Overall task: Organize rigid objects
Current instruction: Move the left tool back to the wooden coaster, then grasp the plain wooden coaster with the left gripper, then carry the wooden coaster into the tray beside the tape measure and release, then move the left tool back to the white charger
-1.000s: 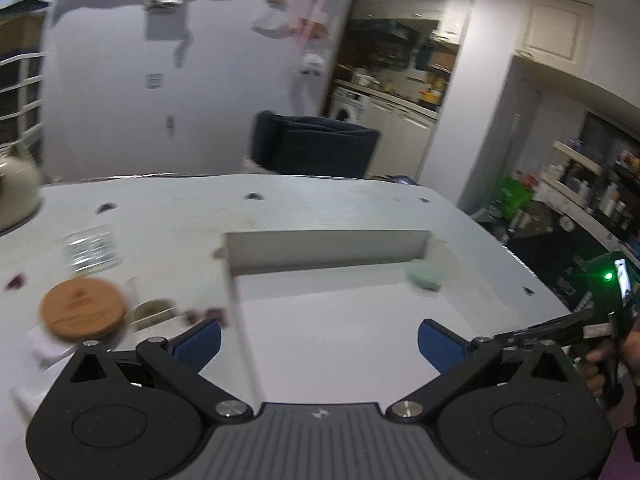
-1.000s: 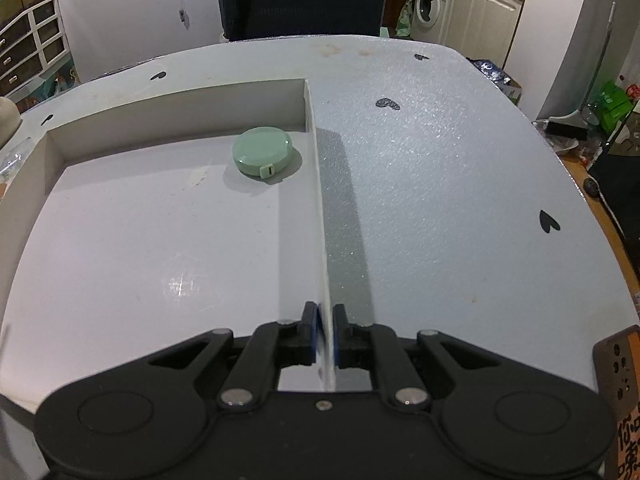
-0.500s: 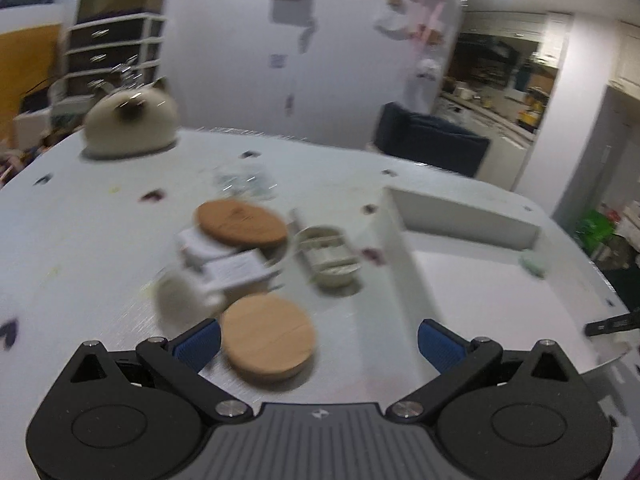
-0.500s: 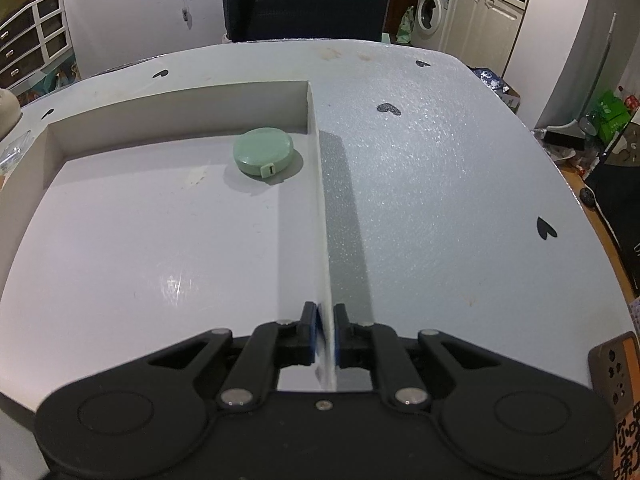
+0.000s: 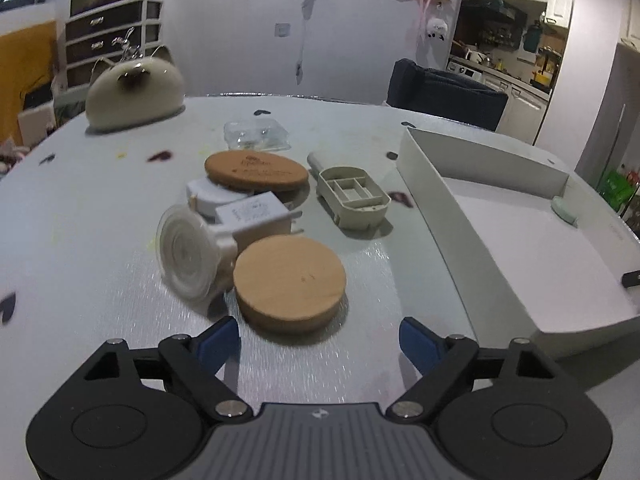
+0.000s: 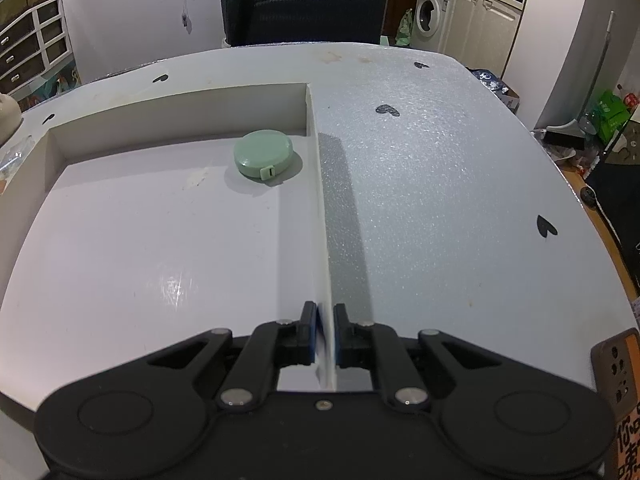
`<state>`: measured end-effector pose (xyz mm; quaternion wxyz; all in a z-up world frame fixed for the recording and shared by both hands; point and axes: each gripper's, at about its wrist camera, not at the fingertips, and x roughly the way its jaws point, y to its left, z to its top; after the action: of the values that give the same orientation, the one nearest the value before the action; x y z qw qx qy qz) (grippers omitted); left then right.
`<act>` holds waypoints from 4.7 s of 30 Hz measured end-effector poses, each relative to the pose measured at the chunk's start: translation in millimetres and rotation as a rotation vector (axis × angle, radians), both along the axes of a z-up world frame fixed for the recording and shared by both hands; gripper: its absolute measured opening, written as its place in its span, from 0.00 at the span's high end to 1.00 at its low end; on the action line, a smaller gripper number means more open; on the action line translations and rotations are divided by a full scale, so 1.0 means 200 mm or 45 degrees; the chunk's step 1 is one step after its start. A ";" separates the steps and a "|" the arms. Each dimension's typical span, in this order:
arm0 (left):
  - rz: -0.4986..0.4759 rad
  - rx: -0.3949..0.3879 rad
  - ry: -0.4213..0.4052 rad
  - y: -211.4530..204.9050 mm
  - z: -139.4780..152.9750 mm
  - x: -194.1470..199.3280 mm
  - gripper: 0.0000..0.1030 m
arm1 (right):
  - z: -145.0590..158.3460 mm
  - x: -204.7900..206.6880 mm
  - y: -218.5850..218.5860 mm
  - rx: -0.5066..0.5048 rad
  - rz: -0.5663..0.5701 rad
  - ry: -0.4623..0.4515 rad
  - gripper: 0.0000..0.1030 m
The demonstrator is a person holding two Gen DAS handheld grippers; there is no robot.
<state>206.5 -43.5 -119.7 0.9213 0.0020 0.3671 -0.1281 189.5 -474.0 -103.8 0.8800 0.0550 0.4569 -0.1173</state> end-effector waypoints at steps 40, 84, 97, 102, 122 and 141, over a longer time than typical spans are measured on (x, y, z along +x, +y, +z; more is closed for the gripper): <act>0.009 -0.055 -0.179 -0.10 0.23 0.04 0.34 | -0.01 -0.03 0.01 -0.007 0.002 -0.043 0.92; -0.474 -0.112 0.151 -1.52 0.02 0.81 0.33 | -0.02 -0.03 0.00 0.013 -0.028 -0.064 0.91; -0.541 -0.033 0.114 -1.48 0.10 0.65 0.06 | -0.02 -0.04 -0.01 0.035 -0.039 -0.071 0.91; -0.551 -0.011 0.088 -1.43 0.14 0.56 0.02 | -0.02 -0.04 -0.02 0.035 -0.039 -0.071 0.91; -0.586 -0.102 -0.054 -1.12 0.40 0.21 0.00 | -0.02 -0.05 -0.01 0.038 -0.047 -0.077 0.91; -0.353 -0.134 -0.142 -0.52 0.40 -0.05 0.00 | -0.02 -0.04 0.00 0.020 -0.038 -0.080 0.91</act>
<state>197.3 -147.2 -39.6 0.9126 0.0113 0.3043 -0.2728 180.7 -475.0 -108.2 0.8915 0.0722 0.4292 -0.1253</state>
